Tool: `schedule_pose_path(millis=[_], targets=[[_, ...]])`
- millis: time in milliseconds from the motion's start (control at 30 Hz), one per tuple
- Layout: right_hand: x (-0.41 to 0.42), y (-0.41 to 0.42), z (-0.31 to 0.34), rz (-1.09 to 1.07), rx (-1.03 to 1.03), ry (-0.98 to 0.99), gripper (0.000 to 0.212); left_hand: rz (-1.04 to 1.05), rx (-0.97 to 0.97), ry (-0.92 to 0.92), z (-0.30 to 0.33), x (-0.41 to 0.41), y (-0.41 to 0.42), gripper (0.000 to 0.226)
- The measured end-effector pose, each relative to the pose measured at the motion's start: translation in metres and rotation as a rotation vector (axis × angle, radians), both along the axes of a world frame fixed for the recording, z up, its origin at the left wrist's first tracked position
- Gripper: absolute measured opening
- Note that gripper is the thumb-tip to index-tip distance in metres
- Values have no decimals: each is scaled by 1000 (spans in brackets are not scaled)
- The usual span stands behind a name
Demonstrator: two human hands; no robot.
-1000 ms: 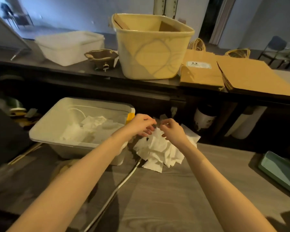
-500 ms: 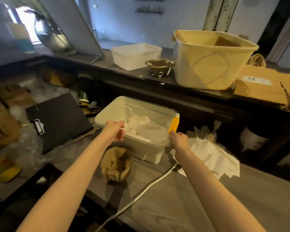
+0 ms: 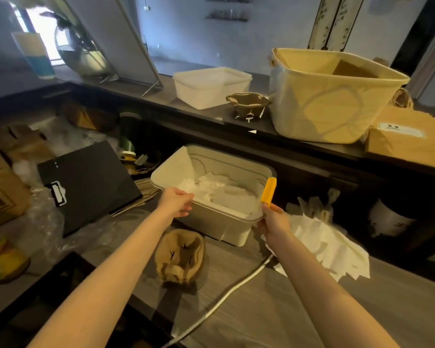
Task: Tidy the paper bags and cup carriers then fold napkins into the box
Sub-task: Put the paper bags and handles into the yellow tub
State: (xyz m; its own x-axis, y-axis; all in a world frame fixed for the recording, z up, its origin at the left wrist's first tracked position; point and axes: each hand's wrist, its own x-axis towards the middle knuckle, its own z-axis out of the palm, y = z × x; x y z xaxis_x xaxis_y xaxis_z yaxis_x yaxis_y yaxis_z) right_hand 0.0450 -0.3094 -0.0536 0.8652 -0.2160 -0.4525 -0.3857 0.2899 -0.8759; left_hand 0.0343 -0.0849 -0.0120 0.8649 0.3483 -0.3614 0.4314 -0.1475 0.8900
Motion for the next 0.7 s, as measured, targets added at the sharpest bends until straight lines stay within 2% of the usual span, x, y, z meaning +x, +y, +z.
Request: schedule_pose_path(millis=[300, 500, 700], targets=[[38, 7, 6, -65, 2, 12, 35, -46, -30, -34, -3, 56, 7, 20], [65, 11, 9, -132, -29, 13, 36, -67, -20, -15, -2, 93, 7, 25], [83, 7, 17, -225, -45, 12, 41, -58, 1, -31, -3, 109, -2, 19]])
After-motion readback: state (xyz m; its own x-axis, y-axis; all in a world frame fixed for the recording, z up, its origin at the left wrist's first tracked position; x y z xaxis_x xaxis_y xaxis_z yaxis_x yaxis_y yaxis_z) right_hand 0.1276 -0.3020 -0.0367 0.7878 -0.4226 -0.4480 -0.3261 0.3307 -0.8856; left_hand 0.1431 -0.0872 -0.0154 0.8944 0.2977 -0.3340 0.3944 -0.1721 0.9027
